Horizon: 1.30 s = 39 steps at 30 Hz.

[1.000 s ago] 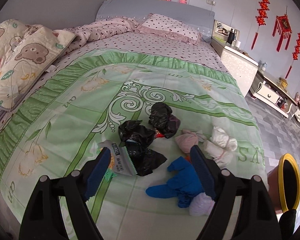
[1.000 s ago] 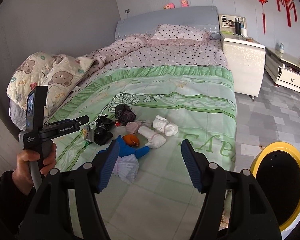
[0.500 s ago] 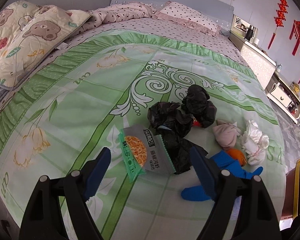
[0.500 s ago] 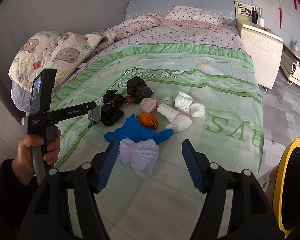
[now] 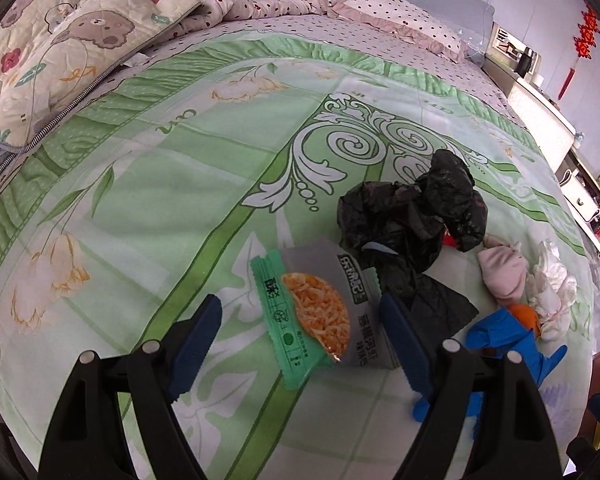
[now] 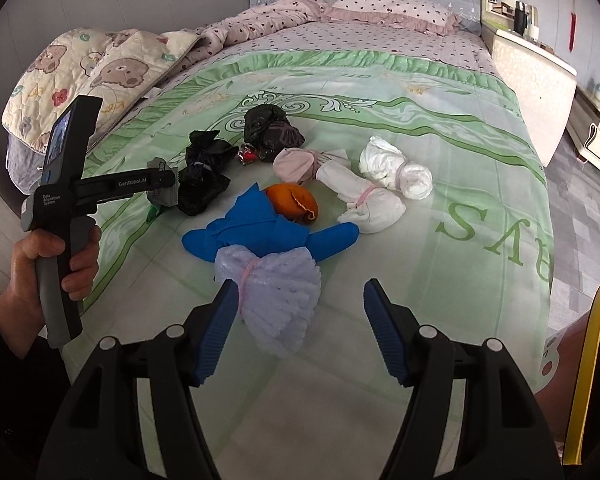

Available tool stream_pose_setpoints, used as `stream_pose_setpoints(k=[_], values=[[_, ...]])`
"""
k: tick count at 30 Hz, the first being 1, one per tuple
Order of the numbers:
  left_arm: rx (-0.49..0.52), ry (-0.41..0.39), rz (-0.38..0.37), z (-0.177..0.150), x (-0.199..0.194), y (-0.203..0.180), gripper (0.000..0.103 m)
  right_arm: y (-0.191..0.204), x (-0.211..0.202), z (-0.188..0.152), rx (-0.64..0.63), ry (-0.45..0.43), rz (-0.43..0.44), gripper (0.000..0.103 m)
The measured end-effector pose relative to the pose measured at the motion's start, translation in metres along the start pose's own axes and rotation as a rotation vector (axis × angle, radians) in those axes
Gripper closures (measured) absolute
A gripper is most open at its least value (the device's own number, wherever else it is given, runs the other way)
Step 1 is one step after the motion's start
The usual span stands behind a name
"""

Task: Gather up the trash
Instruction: 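Grasp the green snack bag with the left tool while the right tool grasps the white mesh puff, then carry the snack bag in the left tool while the right tool carries the mesh puff over the bin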

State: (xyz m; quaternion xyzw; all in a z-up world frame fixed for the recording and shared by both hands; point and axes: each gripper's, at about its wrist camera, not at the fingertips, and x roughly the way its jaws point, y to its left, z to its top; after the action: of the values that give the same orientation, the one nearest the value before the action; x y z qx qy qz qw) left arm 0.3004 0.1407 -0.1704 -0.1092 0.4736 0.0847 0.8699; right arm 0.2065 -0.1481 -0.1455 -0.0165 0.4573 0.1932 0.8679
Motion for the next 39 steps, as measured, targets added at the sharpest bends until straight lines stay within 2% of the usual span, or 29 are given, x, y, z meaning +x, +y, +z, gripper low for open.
stream_pose_setpoints(k=[6, 11, 17, 21, 27, 39], values=[[0.033, 0.007, 0.007, -0.001, 0.009, -0.005, 0.033, 0.002, 0.019, -0.001, 0.013, 0.038, 0.025, 0.043], [0.044, 0.022, -0.007, -0.002, 0.015, -0.006, 0.047, 0.008, 0.033, 0.001, 0.010, 0.073, 0.056, 0.048], [0.026, 0.015, -0.022, -0.002, 0.016, -0.003, 0.060, 0.010, 0.042, 0.004, 0.015, 0.077, 0.083, 0.056], [0.046, 0.001, -0.004, -0.003, 0.014, -0.006, 0.069, 0.013, 0.040, 0.003, -0.014, 0.051, 0.074, 0.067], [0.049, -0.012, -0.001, -0.002, 0.010, -0.005, 0.073, 0.008, 0.033, 0.004, 0.007, 0.034, 0.102, 0.079], [-0.024, -0.062, -0.041, -0.001, -0.016, 0.012, 0.074, -0.005, 0.002, 0.003, 0.058, -0.046, 0.116, 0.081]])
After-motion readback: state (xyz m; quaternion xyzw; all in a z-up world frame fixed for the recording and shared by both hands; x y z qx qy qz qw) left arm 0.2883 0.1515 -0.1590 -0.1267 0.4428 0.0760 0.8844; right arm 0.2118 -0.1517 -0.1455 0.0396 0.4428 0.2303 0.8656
